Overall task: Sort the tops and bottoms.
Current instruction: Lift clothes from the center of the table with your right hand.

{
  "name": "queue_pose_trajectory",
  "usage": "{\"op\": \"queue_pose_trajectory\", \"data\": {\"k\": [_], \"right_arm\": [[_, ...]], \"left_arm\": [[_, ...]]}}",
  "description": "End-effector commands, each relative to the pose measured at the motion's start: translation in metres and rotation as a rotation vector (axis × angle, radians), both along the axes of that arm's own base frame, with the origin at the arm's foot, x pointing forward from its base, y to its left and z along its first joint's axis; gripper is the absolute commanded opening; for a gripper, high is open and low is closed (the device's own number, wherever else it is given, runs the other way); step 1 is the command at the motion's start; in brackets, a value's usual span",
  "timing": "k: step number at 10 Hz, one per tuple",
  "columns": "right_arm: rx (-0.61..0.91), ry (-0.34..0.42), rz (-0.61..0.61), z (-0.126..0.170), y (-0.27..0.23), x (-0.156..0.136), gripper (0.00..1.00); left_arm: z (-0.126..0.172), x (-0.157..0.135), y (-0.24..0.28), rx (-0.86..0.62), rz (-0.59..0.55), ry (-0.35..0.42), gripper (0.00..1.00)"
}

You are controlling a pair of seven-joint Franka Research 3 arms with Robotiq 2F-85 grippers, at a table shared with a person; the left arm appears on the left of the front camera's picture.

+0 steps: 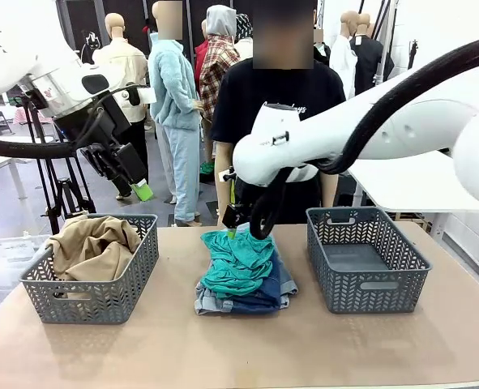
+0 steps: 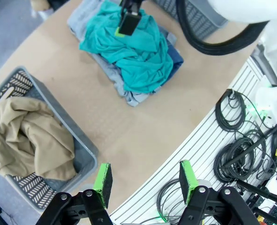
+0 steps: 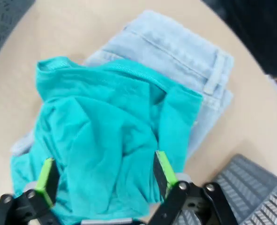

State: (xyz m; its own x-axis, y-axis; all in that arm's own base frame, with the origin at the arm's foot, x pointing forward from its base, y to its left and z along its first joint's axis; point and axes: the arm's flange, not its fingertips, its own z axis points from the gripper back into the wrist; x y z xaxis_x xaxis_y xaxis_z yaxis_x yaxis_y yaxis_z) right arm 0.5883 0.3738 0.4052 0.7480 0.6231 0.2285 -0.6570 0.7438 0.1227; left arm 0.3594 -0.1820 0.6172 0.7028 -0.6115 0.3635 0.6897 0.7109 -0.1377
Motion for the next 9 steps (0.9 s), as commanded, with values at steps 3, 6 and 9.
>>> {"op": "queue_pose_trajectory", "data": {"k": [3,6,9], "right_arm": [[-0.064,0.091,0.001,-0.014,0.023,0.024,1.00],[-0.116,0.157,0.033,-0.028,0.035,0.023,1.00],[-0.164,0.193,0.060,-0.030,0.039,0.020,0.63]], "left_arm": [[0.001,-0.001,0.000,-0.007,-0.002,0.003,0.75],[0.001,-0.001,0.000,-0.007,-0.002,0.003,0.75],[0.001,-0.001,0.000,-0.007,-0.002,0.003,0.75]]}}
